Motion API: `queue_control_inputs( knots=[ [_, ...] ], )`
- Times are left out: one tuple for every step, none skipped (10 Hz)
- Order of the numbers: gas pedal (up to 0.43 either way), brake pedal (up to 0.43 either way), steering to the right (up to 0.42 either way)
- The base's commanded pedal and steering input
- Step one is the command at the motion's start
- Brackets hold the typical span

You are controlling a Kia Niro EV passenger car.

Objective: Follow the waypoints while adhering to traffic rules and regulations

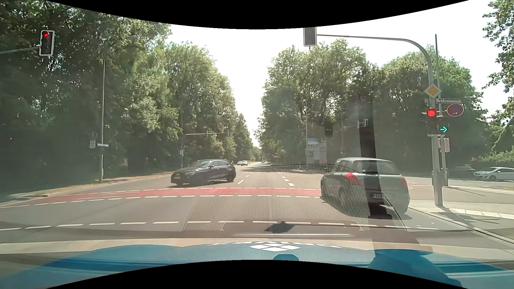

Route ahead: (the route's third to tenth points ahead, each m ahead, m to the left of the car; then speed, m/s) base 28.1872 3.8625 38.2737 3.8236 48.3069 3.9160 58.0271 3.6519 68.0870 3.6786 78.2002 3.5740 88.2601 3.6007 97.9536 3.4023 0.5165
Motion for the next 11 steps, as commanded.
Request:
queue_control_inputs(
  knots=[
    [0.000,0.146,-0.005],
    [0.000,0.146,-0.005],
    [0.000,0.140,-0.005],
    [0.000,0.146,-0.005],
    [0.000,0.146,-0.005],
    [0.000,0.152,-0.005],
    [0.000,0.152,-0.005],
    [0.000,0.152,-0.005],
    [0.000,0.152,-0.005],
    [0.000,0.152,-0.005],
    [0.000,0.159,-0.005]
  ],
)
